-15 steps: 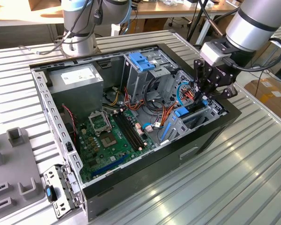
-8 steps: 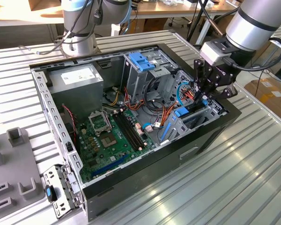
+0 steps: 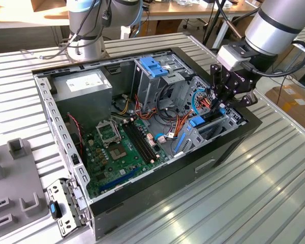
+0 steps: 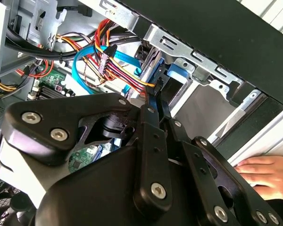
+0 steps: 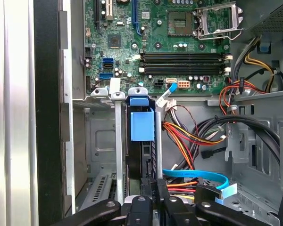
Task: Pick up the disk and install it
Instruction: 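Insert the first disk wire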
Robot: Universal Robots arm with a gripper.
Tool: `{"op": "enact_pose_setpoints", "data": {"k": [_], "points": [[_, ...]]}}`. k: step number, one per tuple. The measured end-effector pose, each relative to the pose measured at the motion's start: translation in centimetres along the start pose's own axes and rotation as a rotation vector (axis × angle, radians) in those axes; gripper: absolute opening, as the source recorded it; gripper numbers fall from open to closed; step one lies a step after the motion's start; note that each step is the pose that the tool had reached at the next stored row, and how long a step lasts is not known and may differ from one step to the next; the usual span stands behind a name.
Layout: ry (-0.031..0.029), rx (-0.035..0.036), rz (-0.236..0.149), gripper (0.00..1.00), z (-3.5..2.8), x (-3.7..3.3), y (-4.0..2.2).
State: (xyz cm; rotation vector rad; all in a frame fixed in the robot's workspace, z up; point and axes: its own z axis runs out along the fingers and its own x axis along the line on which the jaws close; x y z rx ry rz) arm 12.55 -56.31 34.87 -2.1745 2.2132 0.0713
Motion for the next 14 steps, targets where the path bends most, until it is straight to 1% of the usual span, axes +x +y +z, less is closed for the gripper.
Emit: {"op": "enact_pose_setpoints", "data": {"k": [5,9,14], "points": [[-0.0011,0.0001,0.003,0.16,0.20,0.03,0.00],[-0.0010,0.0000,0.006,0.16,0.59,0.11,-0.02],[-0.0011,0.0000,0.007,0.16,0.64,0.12,-0.02]]}}
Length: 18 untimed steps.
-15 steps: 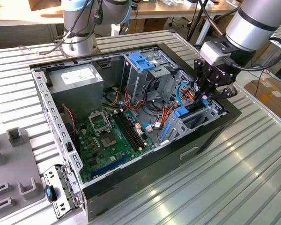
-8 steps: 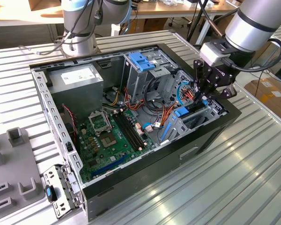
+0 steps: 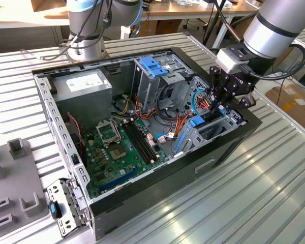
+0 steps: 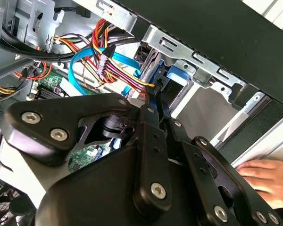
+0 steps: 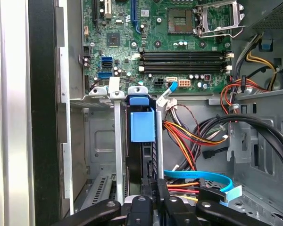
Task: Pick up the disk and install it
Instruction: 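Insert the first disk wire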
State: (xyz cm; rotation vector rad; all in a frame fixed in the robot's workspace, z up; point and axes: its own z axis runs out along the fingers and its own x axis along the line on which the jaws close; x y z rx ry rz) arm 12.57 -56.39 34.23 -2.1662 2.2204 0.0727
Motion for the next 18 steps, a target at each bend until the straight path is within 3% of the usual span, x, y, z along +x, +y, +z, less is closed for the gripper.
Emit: {"op": "enact_pose_setpoints", "data": {"k": [3,5,6,7,10,12,18], "points": [[-0.0008,0.0001,0.000,0.17,-0.02,0.00,0.00],[-0.0004,0.0001,0.000,0.17,-0.45,-0.03,0.00],[0.0001,0.0001,0.000,0.24,-0.75,-0.05,0.00],[-0.0001,0.0001,0.000,0.24,-1.17,-0.07,0.01],[0.0000,0.0001,0.000,0.24,-1.21,-0.07,0.01],[-0.0002,0.0001,0.000,0.11,-1.23,-0.08,0.01],[-0.0002,0.0001,0.000,0.11,-1.28,-0.08,0.01]]}}
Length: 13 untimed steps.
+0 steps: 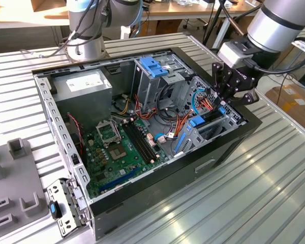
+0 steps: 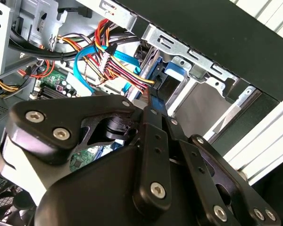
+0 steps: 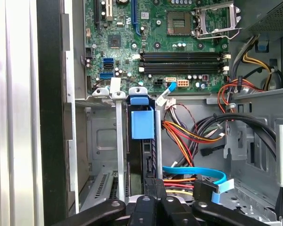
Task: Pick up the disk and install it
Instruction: 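Insert the first disk wire, then insert the second disk wire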
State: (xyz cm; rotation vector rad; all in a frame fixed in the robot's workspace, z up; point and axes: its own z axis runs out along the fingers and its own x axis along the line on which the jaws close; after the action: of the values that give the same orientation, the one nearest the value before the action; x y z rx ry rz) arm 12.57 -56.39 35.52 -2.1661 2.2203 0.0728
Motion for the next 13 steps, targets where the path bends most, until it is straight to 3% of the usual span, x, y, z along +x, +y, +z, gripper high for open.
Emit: {"op": "enact_pose_setpoints", "data": {"k": [7,10,13], "points": [[0.0002,0.0000,0.000,0.11,-0.07,-0.01,0.06],[-0.0003,0.0000,0.000,0.11,-0.06,0.01,0.68],[-0.0011,0.0000,0.000,0.11,-0.05,0.07,2.21]]}}
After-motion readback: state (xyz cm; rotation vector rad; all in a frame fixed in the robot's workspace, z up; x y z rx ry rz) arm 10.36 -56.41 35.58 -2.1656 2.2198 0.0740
